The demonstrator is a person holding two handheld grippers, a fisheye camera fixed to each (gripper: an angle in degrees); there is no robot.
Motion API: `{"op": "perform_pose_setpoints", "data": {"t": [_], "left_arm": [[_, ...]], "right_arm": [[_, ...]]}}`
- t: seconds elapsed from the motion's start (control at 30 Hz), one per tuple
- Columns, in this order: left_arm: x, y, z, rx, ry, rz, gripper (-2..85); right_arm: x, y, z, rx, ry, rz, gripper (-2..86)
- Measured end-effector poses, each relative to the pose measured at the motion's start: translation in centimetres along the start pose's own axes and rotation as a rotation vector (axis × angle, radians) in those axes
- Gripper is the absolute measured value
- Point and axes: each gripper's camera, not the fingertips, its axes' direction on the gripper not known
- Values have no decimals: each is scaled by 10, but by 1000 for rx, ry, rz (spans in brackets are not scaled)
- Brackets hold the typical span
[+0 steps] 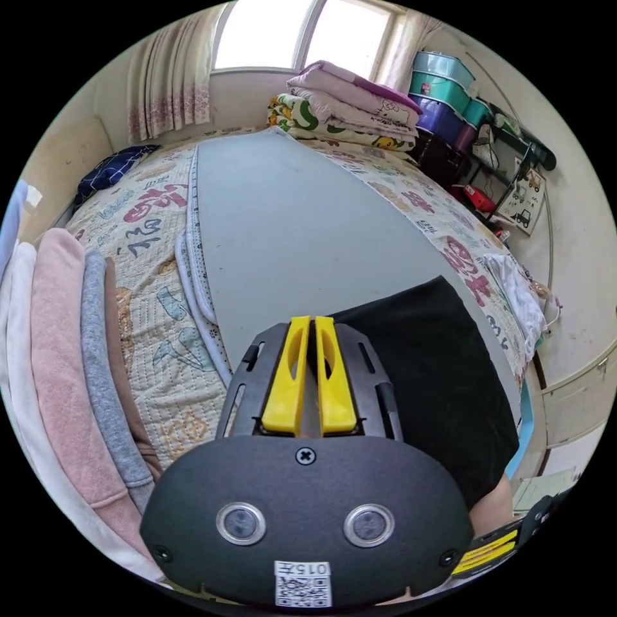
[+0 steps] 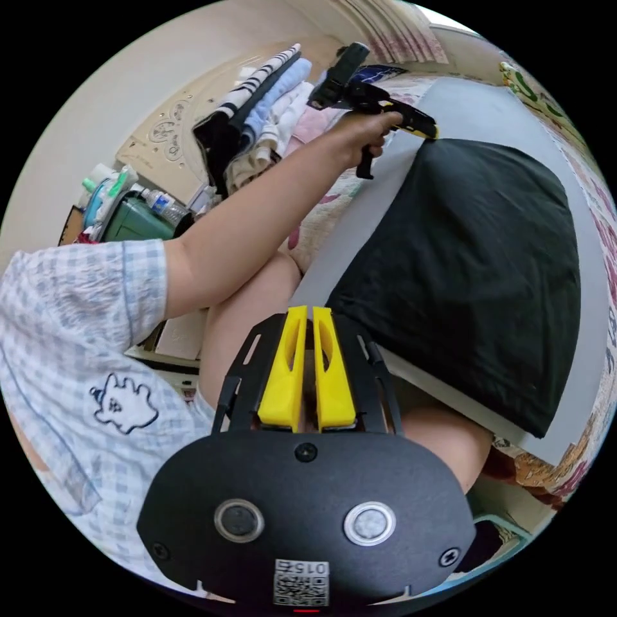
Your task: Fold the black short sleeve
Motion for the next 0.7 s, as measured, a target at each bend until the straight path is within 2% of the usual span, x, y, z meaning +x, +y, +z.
{"op": "perform_pose_setpoints", "data": {"t": [0.1, 0.23, 0.37, 0.53, 0.7], "left_arm": [[-1, 8, -19, 53, 23, -29, 40], [16, 25, -44, 161, 181, 26, 25], [46, 29, -30, 129, 239, 152, 11], [43, 28, 8, 17, 284, 119, 2], [40, 30, 21, -26, 170, 124, -7]], "right_arm": [[42, 20, -55, 142, 28, 65, 45], [140, 64, -123, 351, 183, 318, 56], [222, 92, -119, 328, 283, 501, 64], [273, 103, -83, 284, 211, 557, 56], [300, 108, -67, 278, 240, 551, 23]]}}
